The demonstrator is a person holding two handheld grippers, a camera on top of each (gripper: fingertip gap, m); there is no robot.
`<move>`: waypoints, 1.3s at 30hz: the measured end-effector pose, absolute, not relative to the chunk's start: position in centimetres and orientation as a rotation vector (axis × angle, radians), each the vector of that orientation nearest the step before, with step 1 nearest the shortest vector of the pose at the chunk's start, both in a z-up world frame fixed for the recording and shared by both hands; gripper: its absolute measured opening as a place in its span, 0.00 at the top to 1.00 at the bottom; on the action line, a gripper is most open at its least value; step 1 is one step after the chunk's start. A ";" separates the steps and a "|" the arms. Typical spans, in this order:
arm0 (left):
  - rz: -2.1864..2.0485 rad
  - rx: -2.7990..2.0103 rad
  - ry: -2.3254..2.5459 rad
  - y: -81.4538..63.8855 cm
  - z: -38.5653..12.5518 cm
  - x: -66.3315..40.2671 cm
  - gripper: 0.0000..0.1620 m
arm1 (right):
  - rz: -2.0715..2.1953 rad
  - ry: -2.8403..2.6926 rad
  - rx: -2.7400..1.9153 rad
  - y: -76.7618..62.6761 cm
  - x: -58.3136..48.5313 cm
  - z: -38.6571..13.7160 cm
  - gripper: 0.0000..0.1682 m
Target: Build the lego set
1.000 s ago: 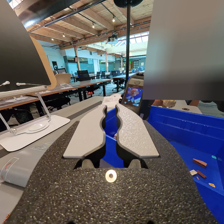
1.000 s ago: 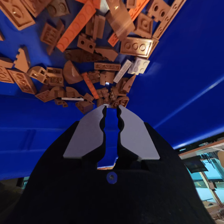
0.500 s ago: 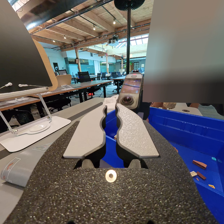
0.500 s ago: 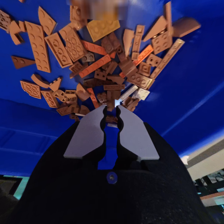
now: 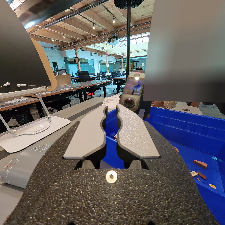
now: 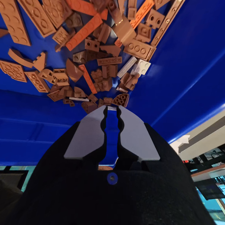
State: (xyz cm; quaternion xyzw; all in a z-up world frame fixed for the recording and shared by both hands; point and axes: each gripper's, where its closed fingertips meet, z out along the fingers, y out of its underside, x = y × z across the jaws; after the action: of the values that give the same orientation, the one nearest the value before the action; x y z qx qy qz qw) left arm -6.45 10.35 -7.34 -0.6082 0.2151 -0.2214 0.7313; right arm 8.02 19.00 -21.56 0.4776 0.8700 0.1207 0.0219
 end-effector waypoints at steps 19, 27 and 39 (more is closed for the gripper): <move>-0.487 -1.327 0.471 10.2 -7.0 -6.5 0.92 | 0.227 2.591 1.353 16.5 8.9 -21.7 0.92; -0.480 -1.331 0.471 10.3 -7.1 -6.6 0.93 | 0.347 2.487 1.235 15.5 10.7 -23.2 0.90; -0.480 -1.321 0.460 10.2 -6.7 -6.9 0.93 | 0.512 2.405 1.138 16.5 11.0 -23.5 0.90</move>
State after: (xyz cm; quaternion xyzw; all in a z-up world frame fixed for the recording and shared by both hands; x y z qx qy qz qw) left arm -6.92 10.23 -6.73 -0.6020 0.2095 -0.2188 0.7388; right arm 11.02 16.50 -23.46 0.4102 0.8670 0.1846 0.2144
